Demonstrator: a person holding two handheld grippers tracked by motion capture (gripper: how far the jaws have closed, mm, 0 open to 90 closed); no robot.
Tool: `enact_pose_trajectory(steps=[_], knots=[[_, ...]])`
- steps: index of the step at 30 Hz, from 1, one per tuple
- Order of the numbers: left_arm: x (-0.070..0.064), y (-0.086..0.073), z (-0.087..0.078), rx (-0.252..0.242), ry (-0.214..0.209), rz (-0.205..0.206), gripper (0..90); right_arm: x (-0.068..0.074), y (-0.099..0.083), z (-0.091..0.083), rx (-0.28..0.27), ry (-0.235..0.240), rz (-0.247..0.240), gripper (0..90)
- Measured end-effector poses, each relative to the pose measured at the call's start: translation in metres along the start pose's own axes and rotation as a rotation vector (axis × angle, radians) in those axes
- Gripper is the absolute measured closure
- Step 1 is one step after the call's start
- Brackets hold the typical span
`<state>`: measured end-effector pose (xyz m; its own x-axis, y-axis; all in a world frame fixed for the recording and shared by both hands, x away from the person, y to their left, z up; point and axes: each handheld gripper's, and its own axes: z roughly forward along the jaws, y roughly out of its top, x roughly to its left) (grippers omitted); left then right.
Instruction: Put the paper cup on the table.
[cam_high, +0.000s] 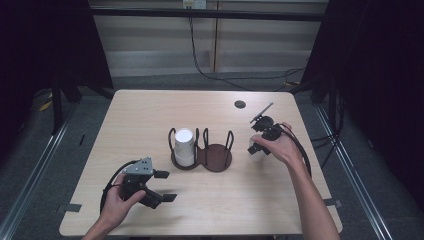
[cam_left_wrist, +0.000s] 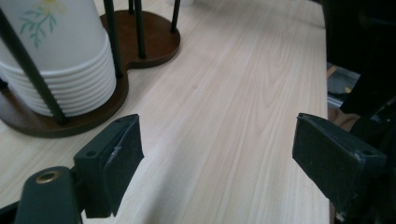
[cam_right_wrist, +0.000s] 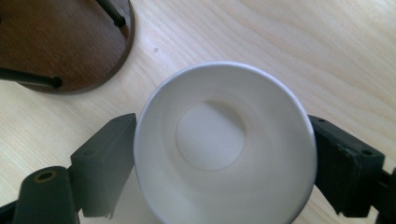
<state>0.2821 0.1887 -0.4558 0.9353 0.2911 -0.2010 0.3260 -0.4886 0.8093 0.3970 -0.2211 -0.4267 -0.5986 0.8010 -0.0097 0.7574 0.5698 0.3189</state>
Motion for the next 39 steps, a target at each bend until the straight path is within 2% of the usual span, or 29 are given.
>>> enact_pose_trajectory(steps=[2,7,9,11,13,19,24,26,29,31,33,36,39], knots=[[-0.002,0.002,0.000,0.008,0.001,0.009,16.1,-0.001,-0.001,-0.003,-0.029,0.004,0.010,14.5],[-0.001,0.002,-0.001,0.009,0.004,0.010,16.1,-0.003,-0.003,-0.006,-0.051,0.011,0.028,14.4],[0.000,0.002,-0.001,0.008,0.009,0.004,16.1,-0.002,-0.004,-0.009,-0.076,0.022,0.045,14.3],[0.000,0.001,-0.002,0.009,0.012,0.003,16.1,-0.001,-0.005,-0.013,-0.102,0.016,0.049,14.3],[0.001,0.001,-0.002,0.007,0.014,0.002,16.1,-0.002,-0.007,-0.017,-0.134,0.010,0.073,14.0],[0.001,0.001,-0.002,0.003,0.017,-0.001,16.1,-0.002,-0.016,-0.024,-0.207,0.012,0.092,14.1],[0.001,0.001,-0.003,0.004,0.030,-0.006,16.1,0.004,-0.021,-0.032,-0.295,0.032,0.112,14.2],[0.001,0.001,-0.005,-0.006,0.029,-0.009,16.1,0.006,-0.022,-0.035,-0.314,0.040,0.111,14.3],[0.001,0.002,-0.006,-0.017,0.038,-0.015,16.1,0.011,-0.024,-0.039,-0.341,0.031,0.112,15.2],[0.000,0.002,-0.007,-0.035,0.063,-0.021,16.1,0.016,-0.028,-0.041,-0.370,-0.004,0.117,17.7],[0.000,0.004,-0.007,-0.037,0.072,-0.021,16.1,0.019,-0.032,-0.041,-0.393,0.006,0.120,17.7],[0.000,0.004,-0.008,-0.029,0.059,-0.026,16.1,0.025,-0.036,-0.040,-0.425,0.011,0.109,17.7],[0.000,0.001,-0.010,-0.034,0.063,-0.030,16.1,0.032,-0.040,-0.041,-0.462,0.032,0.109,17.7]])
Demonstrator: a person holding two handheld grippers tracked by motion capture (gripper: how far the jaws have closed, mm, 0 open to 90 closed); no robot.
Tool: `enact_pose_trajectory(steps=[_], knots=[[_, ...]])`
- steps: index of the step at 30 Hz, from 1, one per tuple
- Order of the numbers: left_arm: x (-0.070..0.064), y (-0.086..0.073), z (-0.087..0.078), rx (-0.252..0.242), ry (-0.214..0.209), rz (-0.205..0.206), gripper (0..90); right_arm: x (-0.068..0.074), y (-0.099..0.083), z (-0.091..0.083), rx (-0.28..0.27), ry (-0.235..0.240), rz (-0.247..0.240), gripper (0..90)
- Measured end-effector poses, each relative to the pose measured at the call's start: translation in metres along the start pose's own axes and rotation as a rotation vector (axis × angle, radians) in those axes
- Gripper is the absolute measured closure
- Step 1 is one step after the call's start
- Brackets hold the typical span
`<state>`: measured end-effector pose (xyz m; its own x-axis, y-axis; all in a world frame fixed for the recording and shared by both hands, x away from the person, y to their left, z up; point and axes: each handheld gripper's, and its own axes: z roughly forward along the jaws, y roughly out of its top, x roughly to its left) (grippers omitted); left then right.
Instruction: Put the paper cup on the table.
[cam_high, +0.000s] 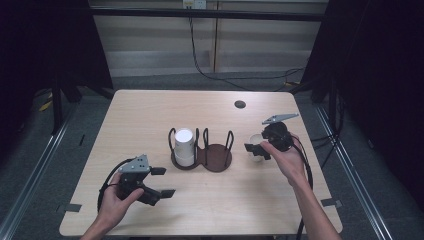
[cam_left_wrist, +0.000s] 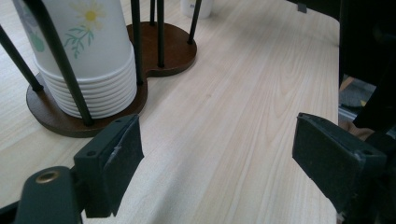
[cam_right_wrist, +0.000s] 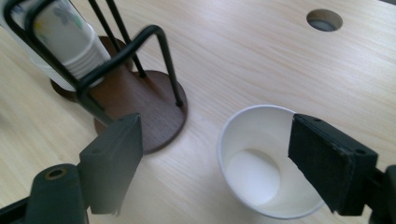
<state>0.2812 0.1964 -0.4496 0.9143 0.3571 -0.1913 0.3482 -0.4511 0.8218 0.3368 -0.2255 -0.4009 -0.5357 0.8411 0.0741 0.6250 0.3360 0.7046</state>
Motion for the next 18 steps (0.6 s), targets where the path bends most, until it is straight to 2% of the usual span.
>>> enact_pose_trajectory(steps=[4,7,16,18], knots=[[0.000,-0.003,0.000,0.004,-0.003,0.004,16.1,0.008,-0.005,-0.002,-0.042,0.022,0.008,17.7],[-0.001,-0.004,0.002,0.003,0.001,0.000,16.1,0.017,-0.011,-0.005,-0.087,0.058,-0.002,17.7],[-0.003,-0.007,0.004,0.000,0.000,0.000,16.1,0.040,-0.028,-0.010,-0.141,0.088,-0.023,17.6],[-0.003,-0.008,0.004,0.003,0.000,-0.002,16.1,0.044,-0.031,-0.011,-0.155,0.112,-0.017,17.2]])
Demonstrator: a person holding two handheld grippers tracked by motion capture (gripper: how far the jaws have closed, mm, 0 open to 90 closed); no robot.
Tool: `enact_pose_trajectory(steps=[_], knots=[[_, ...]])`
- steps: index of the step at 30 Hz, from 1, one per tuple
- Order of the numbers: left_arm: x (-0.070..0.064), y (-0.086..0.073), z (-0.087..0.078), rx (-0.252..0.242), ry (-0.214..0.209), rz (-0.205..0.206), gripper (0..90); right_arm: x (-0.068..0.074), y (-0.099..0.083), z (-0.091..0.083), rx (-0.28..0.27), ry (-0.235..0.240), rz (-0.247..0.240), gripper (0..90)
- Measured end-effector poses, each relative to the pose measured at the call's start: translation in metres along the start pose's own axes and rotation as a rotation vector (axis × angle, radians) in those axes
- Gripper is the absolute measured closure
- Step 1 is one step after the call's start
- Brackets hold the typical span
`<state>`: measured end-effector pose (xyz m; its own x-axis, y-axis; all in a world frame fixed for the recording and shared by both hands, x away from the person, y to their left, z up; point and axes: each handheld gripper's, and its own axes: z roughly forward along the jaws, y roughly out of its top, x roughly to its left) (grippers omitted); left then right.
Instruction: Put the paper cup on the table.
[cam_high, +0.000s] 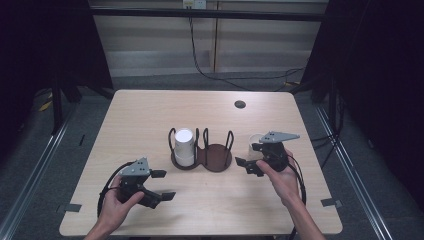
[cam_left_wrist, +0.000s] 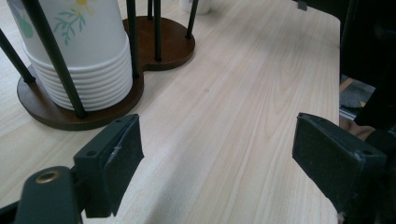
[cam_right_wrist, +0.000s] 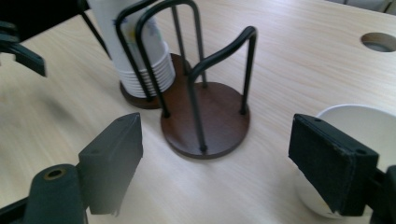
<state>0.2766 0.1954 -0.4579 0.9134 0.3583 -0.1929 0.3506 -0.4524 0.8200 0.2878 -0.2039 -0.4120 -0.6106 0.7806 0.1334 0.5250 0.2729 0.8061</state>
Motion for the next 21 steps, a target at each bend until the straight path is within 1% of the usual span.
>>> enact_pose_trajectory(steps=[2,4,5,7,8,10,11,12,13,14,15,16,17,18,20,21], knots=[[0.000,-0.001,0.000,0.006,-0.001,0.001,16.1,0.003,-0.004,0.000,-0.010,0.007,0.003,17.2],[-0.001,-0.002,0.001,0.008,-0.003,-0.003,16.2,0.007,-0.008,0.002,-0.005,0.018,0.008,17.3],[-0.002,-0.002,0.001,0.012,0.002,0.006,16.2,0.009,-0.010,0.002,-0.008,0.025,0.012,17.4],[-0.003,-0.003,-0.001,-0.007,0.019,-0.001,16.4,0.013,-0.014,0.004,-0.013,0.032,0.010,17.6],[-0.003,-0.004,-0.001,-0.018,0.013,-0.008,16.5,0.015,-0.016,0.005,-0.022,0.039,0.009,17.7],[-0.004,-0.005,-0.002,-0.019,0.011,-0.006,16.5,0.020,-0.021,0.006,-0.042,0.051,-0.012,18.4],[-0.005,-0.006,-0.002,-0.020,0.010,-0.007,16.5,0.023,-0.023,0.007,-0.043,0.051,-0.021,18.5],[-0.005,-0.006,-0.002,-0.025,0.012,-0.015,16.5,0.026,-0.025,0.008,-0.043,0.055,-0.026,18.5],[-0.005,-0.007,-0.002,-0.018,0.014,-0.011,16.5,0.029,-0.027,0.009,-0.050,0.063,-0.032,18.5],[-0.005,-0.007,-0.002,-0.018,0.017,-0.004,16.5,0.031,-0.028,0.008,-0.054,0.065,-0.033,18.5],[-0.006,-0.007,-0.002,-0.020,0.014,-0.006,16.5,0.033,-0.030,0.008,-0.062,0.068,-0.031,18.6],[-0.006,-0.007,-0.001,-0.028,0.013,-0.017,16.4,0.035,-0.031,0.008,-0.071,0.075,-0.026,18.5],[-0.006,-0.007,-0.001,-0.026,0.015,-0.012,16.5,0.037,-0.032,0.008,-0.075,0.082,-0.023,18.6],[-0.006,-0.007,0.000,-0.025,0.010,-0.020,16.5,0.039,-0.034,0.008,-0.079,0.085,-0.023,18.6],[-0.007,-0.008,0.001,-0.014,0.000,-0.021,16.4,0.043,-0.036,0.008,-0.087,0.102,-0.036,18.6],[-0.007,-0.008,0.002,-0.013,-0.004,-0.024,16.4,0.045,-0.039,0.008,-0.094,0.108,-0.027,18.6]])
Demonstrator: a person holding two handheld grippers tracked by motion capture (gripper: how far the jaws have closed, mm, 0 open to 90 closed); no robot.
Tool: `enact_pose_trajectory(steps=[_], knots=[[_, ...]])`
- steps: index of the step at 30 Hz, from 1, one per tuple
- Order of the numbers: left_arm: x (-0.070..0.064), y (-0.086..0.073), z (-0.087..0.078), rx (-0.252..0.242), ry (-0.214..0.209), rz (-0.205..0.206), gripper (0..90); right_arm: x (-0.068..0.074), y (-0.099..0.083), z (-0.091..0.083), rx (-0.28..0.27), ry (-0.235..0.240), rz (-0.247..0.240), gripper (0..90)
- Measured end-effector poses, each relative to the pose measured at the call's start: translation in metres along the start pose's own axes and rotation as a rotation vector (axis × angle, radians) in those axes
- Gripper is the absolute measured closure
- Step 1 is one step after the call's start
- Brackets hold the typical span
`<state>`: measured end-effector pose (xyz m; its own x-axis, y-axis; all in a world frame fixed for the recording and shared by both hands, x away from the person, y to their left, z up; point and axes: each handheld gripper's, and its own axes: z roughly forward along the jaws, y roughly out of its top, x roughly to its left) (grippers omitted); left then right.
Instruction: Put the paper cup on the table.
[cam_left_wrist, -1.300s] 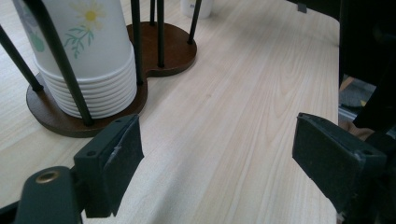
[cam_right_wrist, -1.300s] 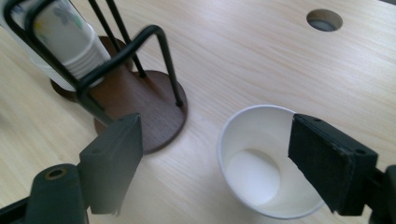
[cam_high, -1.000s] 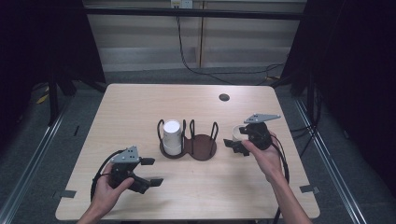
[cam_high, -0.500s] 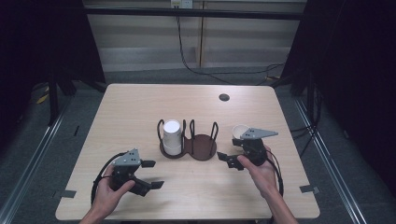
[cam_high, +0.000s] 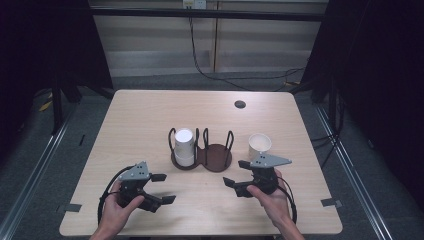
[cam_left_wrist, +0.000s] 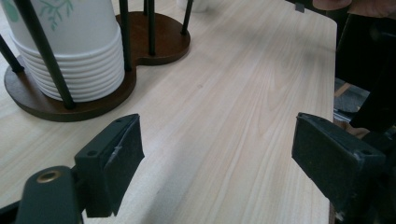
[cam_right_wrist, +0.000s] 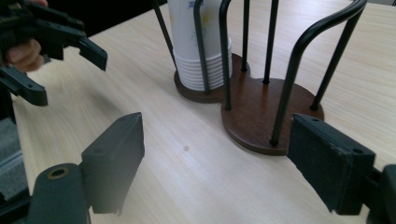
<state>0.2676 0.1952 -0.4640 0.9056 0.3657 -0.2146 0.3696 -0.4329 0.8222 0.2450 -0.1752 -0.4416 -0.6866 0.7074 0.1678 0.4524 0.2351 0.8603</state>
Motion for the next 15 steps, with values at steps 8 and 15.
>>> enact_pose_trajectory(steps=[8,15], knots=[[-0.003,-0.003,-0.001,-0.017,0.031,-0.009,16.5,0.011,-0.024,0.016,0.001,0.018,0.031,17.2],[-0.002,-0.004,0.000,-0.011,0.043,-0.008,16.4,0.007,-0.030,0.028,0.038,-0.016,0.024,16.4]])
